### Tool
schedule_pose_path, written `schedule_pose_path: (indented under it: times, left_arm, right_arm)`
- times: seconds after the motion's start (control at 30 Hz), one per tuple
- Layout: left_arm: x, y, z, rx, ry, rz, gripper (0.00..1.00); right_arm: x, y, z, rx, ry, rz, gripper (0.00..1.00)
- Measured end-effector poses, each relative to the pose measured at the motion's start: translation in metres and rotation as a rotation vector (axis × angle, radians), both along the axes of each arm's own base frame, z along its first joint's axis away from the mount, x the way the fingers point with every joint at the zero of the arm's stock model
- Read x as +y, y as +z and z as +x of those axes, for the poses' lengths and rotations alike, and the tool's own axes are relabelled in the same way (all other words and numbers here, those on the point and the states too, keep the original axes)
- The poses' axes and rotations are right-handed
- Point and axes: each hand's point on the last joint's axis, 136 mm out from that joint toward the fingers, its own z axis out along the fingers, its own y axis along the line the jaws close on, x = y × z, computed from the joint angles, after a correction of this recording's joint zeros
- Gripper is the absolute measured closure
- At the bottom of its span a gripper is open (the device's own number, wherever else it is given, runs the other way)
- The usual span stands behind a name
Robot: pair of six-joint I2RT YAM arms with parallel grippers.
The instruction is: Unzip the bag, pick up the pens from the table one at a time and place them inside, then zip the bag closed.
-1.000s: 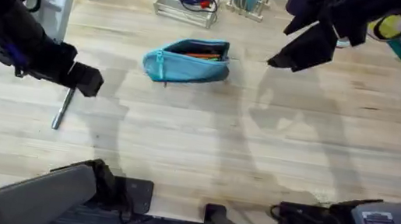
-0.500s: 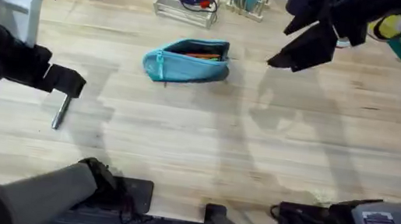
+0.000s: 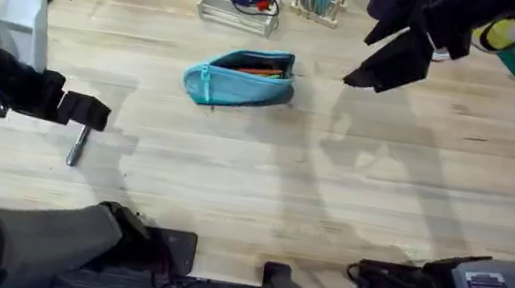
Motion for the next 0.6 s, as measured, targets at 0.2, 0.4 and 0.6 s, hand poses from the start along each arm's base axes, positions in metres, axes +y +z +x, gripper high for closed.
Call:
schedule_pose_path:
  times: [0.2,0.4,0.6]
  left_arm:
    - [0.008,-0.022,0.006,0.045,-0.004,-0.025,0.002]
    - [0.023,-0.04,0.013,0.067,-0.002,0.007,0.008]
    - [0.029,-0.052,0.008,0.125,-0.005,0.018,0.008]
  right_arm:
    - [0.0,0.0,0.0,0.0,0.0,0.0,0.004]
    - [0.0,0.0,-0.002,0.008,0.0,-0.002,0.004]
    - [0.0,-0.001,-0.002,0.008,0.0,-0.002,0.004]
